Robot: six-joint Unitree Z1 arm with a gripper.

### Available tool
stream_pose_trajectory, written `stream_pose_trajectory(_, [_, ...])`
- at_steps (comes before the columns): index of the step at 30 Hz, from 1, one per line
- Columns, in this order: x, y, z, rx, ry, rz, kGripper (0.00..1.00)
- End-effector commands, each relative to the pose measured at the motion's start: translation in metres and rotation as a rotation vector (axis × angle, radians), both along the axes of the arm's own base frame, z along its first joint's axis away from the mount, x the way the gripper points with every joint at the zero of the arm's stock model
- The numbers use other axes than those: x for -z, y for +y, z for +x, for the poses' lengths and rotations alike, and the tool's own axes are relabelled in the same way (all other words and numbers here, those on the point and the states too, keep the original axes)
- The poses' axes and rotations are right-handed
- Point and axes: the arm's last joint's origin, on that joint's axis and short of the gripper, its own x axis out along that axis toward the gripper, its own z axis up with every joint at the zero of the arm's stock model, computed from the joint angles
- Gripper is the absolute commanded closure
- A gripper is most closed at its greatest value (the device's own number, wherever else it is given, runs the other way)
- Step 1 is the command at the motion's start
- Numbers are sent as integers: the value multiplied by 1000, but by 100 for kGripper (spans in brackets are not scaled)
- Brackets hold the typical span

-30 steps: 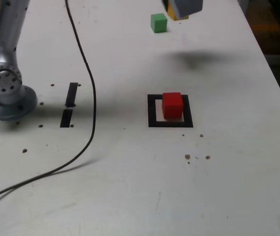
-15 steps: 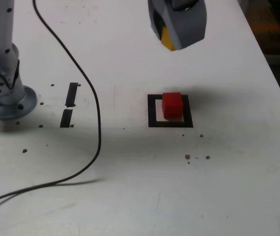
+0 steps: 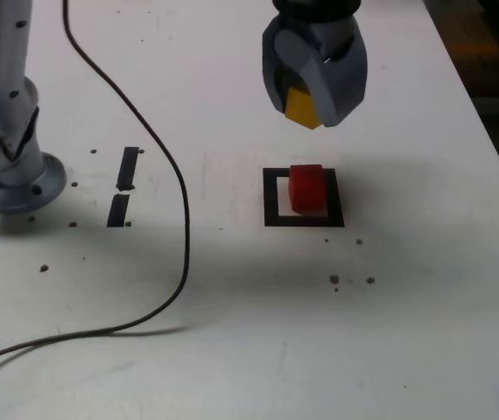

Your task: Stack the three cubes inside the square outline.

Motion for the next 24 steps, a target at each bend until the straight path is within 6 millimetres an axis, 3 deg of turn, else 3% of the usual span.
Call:
stream_pose_trajectory(1, [-2,-2,3,-478,20,9,60])
stream_pose_trajectory(8, [4,-13,4,-715,135,-58,60])
stream_pose_trajectory(17, [7,-38,10,-799,76,-10,60])
stream_pose_trajectory(24, [20,-38,12,-856,41,33,60])
